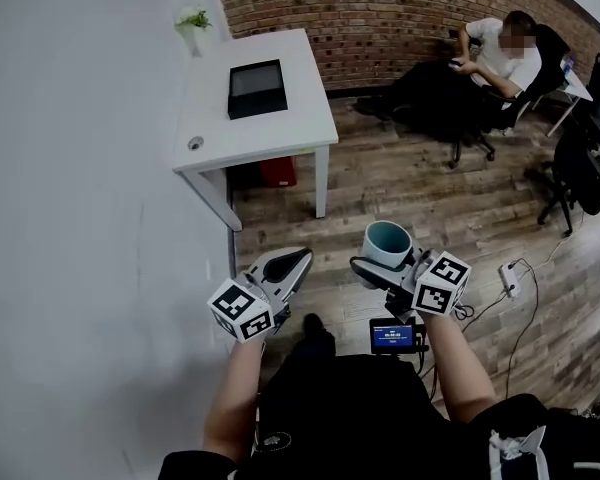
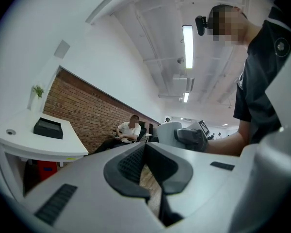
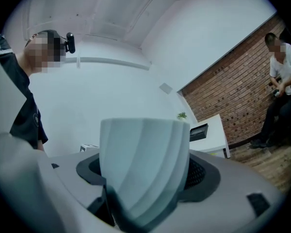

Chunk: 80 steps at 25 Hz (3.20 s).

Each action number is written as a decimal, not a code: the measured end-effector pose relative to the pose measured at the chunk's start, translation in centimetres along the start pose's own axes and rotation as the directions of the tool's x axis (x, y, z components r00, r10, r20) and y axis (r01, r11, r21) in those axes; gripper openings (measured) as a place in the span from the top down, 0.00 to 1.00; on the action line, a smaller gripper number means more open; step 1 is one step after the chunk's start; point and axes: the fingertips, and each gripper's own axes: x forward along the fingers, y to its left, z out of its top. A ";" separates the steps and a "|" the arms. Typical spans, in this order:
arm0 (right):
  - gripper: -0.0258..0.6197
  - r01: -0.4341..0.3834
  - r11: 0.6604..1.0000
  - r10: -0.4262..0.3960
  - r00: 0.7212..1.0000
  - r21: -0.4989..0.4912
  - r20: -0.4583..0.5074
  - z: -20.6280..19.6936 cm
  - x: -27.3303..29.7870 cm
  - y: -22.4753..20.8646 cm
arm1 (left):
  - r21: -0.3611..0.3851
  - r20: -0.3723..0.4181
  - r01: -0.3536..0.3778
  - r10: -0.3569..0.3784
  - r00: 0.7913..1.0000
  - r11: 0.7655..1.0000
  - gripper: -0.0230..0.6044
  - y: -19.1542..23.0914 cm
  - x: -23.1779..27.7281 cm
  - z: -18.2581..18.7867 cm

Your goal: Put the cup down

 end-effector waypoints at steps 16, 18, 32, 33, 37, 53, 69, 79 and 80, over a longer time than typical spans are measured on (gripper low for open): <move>0.35 -0.040 0.999 0.042 0.997 0.037 -0.067 1.4 12.1 -6.5 | -0.076 0.028 -0.077 0.079 0.996 0.994 0.95 12.7 -0.2 1.3; 0.35 -0.054 0.998 0.057 0.996 0.045 -0.069 1.3 13.4 -7.8 | -0.076 0.024 -0.091 0.093 0.995 0.993 0.95 14.4 0.1 1.2; 0.35 -0.120 0.991 0.124 0.990 0.064 -0.063 8.0 23.5 -22.2 | -0.063 0.013 -0.146 0.147 0.989 0.987 0.95 28.9 9.5 6.6; 0.35 -0.123 0.990 0.127 0.990 0.066 -0.065 8.5 24.0 -23.2 | -0.066 0.010 -0.151 0.152 0.988 0.986 0.95 29.8 10.2 6.9; 0.35 -0.130 0.988 0.136 0.989 0.083 -0.064 10.2 26.0 -26.9 | -0.068 0.000 -0.169 0.170 0.986 0.983 0.95 33.4 12.7 8.0; 0.35 -0.151 0.985 0.158 0.984 0.080 -0.082 12.7 32.1 -32.8 | -0.087 -0.010 -0.177 0.176 0.984 0.980 0.95 40.9 16.2 9.8; 0.35 -0.100 0.993 0.104 0.992 0.061 -0.068 13.5 34.6 -31.9 | -0.082 -0.012 -0.111 0.110 0.994 0.990 0.95 42.8 15.2 10.8; 0.35 -0.118 0.990 0.124 0.989 0.075 -0.083 12.7 35.2 -31.4 | -0.090 -0.010 -0.136 0.135 0.991 0.987 0.95 42.8 14.2 10.8; 0.35 -0.120 0.990 0.127 0.988 0.080 -0.084 12.8 35.2 -31.5 | -0.090 -0.010 -0.139 0.138 0.990 0.986 0.95 42.7 14.3 10.9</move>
